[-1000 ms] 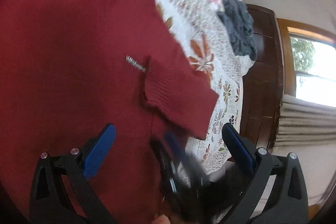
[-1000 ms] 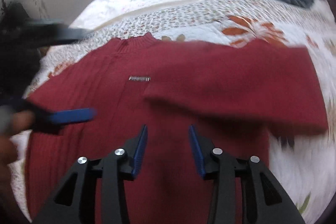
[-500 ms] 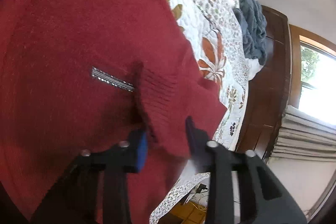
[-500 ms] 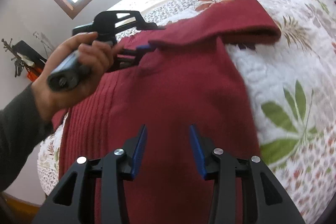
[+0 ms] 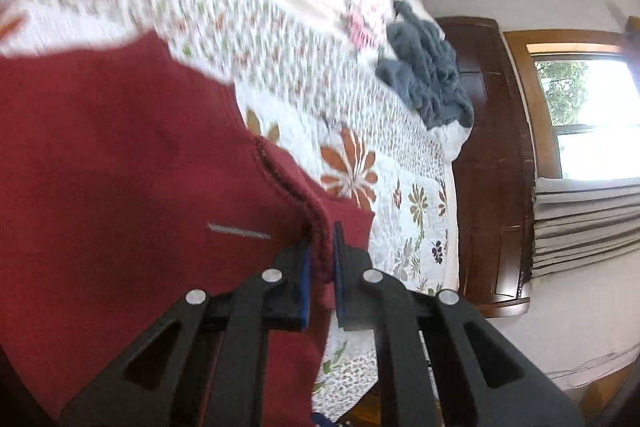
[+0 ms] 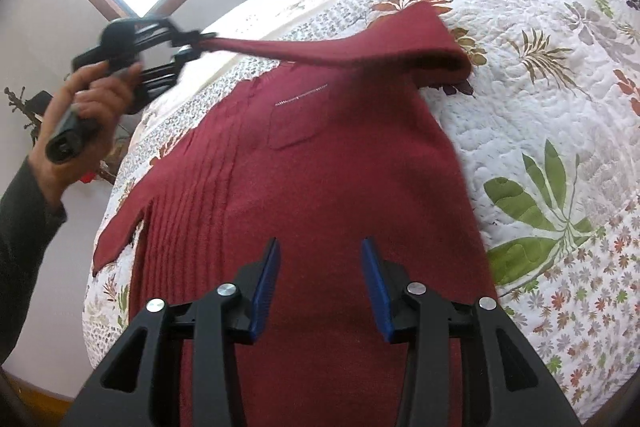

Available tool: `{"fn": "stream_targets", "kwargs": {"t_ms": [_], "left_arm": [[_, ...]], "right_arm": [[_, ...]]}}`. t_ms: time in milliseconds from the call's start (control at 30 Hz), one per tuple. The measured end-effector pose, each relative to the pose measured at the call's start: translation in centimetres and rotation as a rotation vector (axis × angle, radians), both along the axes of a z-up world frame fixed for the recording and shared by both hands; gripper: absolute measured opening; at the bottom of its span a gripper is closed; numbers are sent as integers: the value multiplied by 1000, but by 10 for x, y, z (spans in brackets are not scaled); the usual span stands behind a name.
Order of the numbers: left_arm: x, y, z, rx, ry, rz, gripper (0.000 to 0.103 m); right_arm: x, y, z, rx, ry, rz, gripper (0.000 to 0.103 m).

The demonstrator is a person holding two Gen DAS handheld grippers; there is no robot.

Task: Fold small clothes
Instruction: 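Fold the held sleeve across the sweater body with the right gripper, then grasp the other sleeve cuff with the left gripper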

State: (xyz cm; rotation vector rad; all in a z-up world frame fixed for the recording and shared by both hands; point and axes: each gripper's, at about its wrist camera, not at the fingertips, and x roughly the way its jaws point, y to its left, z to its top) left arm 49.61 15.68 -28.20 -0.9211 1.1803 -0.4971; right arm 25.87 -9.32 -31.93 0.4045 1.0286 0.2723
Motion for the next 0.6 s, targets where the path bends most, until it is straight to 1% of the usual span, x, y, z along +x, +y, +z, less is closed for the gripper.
{"fn": "stream_targets", "kwargs": {"t_ms": [133,300,467,600], "left_arm": [[-3,38,16,33,-23,30,7],[-9,73,14,66,-17,55,7],[-20,107,-1,87,-2,87,7],[-34,142,-27,95,34,140,7]], "right_arm": [[-4,3,0,9,2,2,43],[-6,7,-5,4,14,7,43],[-4,6,-8,-3,19,11,43],[-2,8,-12,-4,30,10,43]]}}
